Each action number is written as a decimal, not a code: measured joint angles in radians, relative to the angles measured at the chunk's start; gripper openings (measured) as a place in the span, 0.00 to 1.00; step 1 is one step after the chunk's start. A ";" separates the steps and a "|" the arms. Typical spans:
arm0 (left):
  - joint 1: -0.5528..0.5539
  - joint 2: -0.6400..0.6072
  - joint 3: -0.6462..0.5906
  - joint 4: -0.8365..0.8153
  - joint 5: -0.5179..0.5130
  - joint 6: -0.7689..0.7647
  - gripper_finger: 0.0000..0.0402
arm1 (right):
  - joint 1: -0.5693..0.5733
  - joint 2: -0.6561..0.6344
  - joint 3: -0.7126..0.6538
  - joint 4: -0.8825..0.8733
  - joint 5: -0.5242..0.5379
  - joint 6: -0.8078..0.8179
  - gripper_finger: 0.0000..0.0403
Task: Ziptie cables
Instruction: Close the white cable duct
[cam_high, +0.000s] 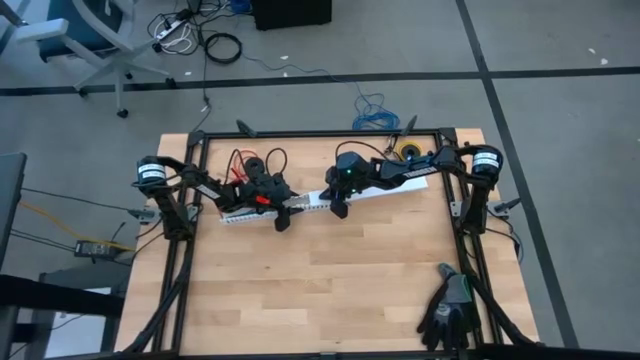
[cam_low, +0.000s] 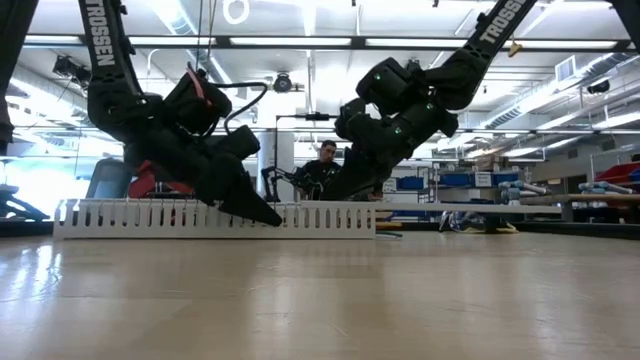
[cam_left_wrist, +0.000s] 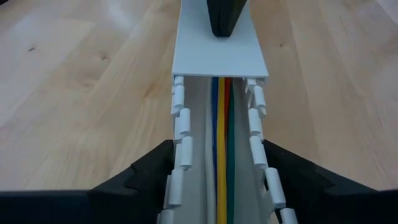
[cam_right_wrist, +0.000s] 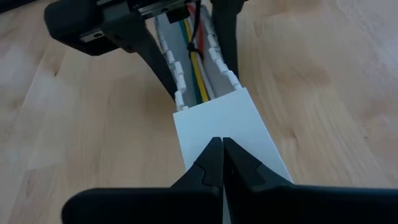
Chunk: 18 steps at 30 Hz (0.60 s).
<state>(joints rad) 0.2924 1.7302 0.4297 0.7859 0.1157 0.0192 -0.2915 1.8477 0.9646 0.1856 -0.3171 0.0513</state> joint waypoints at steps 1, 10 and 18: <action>0.000 0.000 0.000 0.001 0.000 0.001 0.57 | 0.004 0.000 0.000 0.003 -0.002 -0.001 0.00; 0.000 0.001 0.000 0.008 0.001 0.002 0.57 | 0.030 0.029 0.009 0.111 0.004 0.008 0.00; 0.000 0.001 -0.002 0.007 -0.001 0.002 0.57 | 0.034 0.209 0.202 0.116 -0.093 0.022 0.00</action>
<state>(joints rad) 0.2924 1.7309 0.4282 0.7930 0.1144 0.0214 -0.2578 2.0566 1.1667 0.3014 -0.4099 0.0738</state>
